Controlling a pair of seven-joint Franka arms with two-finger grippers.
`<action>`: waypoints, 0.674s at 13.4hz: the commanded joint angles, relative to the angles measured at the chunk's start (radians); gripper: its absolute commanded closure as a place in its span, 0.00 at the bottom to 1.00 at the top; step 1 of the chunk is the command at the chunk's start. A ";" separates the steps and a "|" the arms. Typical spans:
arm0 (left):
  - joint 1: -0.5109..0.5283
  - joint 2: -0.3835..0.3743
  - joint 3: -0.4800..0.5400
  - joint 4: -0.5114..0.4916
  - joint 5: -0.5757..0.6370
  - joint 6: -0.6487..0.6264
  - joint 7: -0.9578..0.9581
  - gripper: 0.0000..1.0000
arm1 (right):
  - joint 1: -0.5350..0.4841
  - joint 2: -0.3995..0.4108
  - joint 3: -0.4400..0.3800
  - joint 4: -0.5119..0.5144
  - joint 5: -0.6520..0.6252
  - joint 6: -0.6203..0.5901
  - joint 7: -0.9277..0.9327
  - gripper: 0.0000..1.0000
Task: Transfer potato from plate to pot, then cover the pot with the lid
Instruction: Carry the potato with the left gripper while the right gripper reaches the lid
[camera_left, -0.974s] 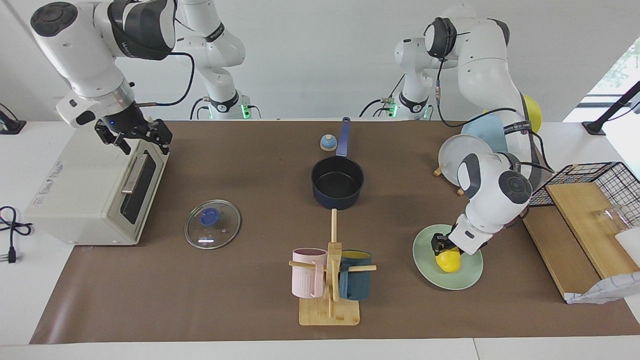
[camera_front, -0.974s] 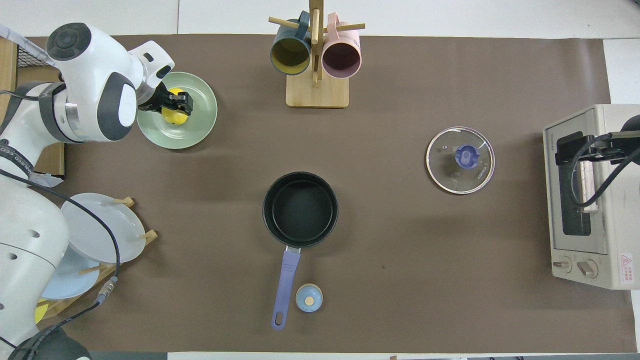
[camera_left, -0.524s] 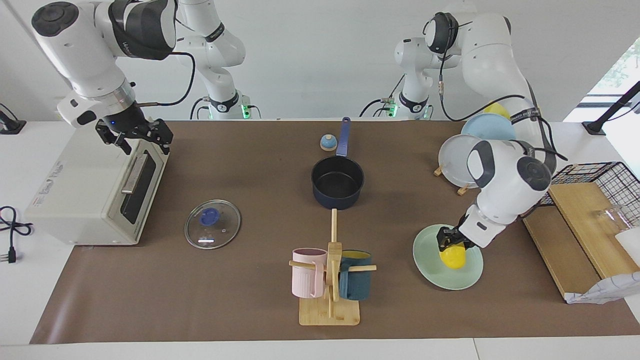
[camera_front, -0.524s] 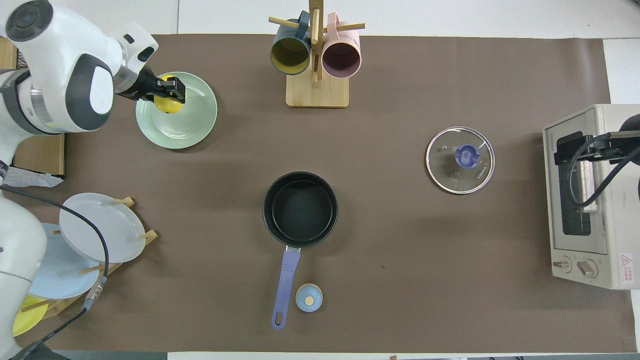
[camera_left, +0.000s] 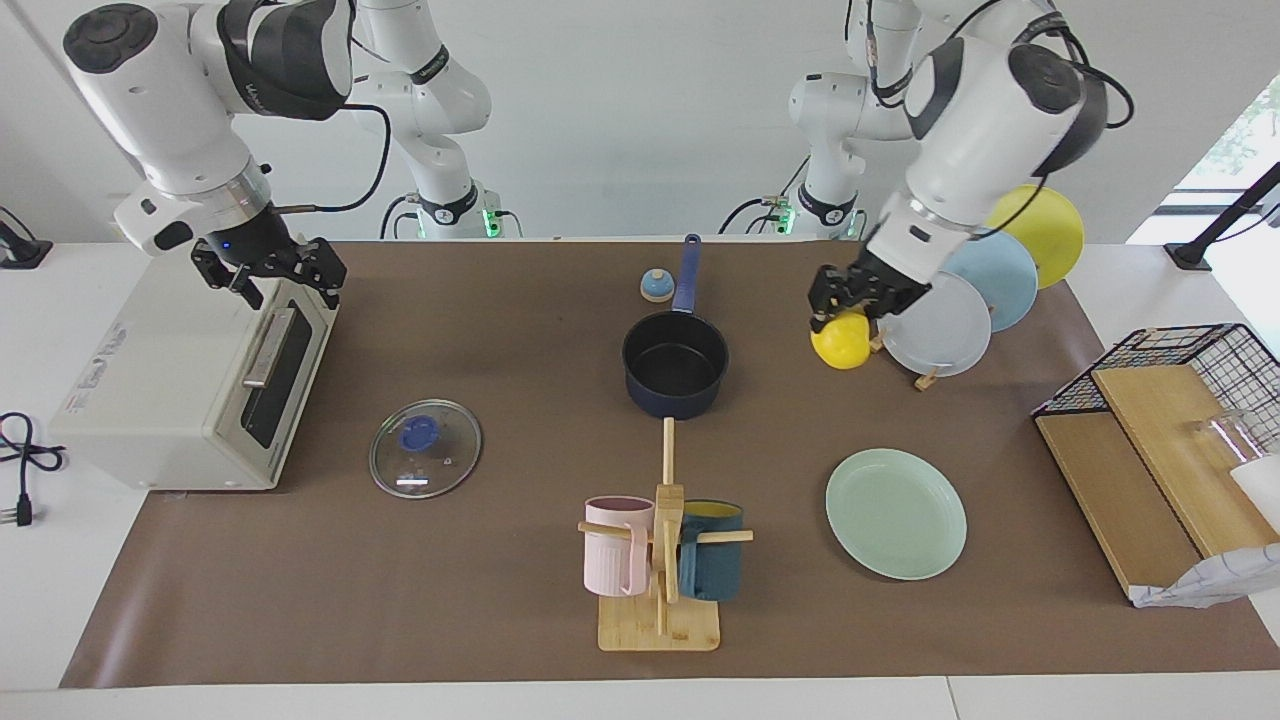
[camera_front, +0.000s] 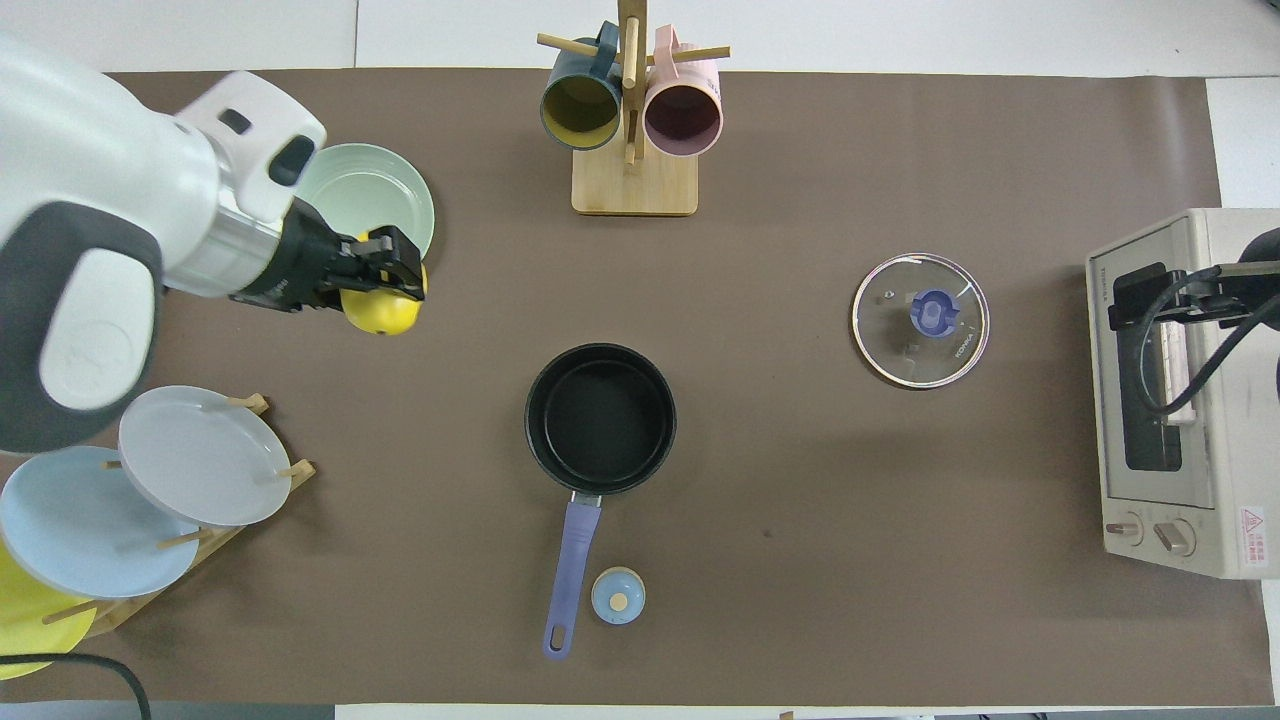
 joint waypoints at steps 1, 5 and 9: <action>-0.161 -0.139 0.021 -0.310 -0.013 0.248 -0.120 1.00 | 0.002 -0.002 0.006 -0.004 0.008 0.003 -0.019 0.00; -0.258 -0.091 0.021 -0.426 -0.006 0.425 -0.148 1.00 | 0.022 -0.019 0.006 -0.120 0.008 0.136 -0.131 0.00; -0.316 -0.016 0.021 -0.495 0.029 0.612 -0.206 1.00 | 0.031 0.150 0.014 -0.108 0.043 0.321 -0.174 0.00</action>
